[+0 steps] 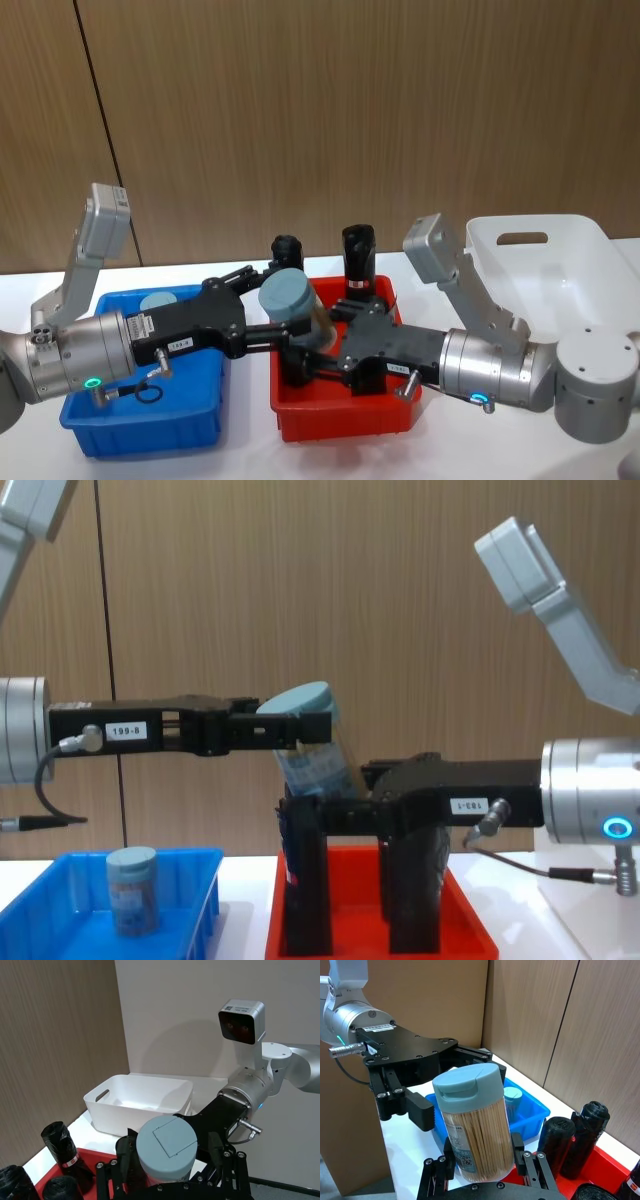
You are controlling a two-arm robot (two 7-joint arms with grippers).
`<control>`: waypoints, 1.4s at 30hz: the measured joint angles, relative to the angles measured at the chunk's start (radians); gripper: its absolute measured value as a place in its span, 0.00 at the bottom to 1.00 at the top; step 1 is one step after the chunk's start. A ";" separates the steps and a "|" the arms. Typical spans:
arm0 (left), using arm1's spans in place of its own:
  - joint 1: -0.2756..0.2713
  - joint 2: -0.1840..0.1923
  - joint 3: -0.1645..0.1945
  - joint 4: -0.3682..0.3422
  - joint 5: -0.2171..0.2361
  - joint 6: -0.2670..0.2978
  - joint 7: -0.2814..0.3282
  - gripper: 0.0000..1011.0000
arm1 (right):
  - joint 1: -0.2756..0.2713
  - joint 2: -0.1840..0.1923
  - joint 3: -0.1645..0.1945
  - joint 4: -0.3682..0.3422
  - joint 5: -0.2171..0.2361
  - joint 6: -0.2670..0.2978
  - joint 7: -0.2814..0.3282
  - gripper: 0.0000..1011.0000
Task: Pick the cotton swabs from the blue box and place them into the white box.
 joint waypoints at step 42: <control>0.000 0.000 0.000 0.000 0.000 0.000 0.001 0.99 | -0.050 0.126 0.110 -0.040 0.167 -0.020 -0.136 0.65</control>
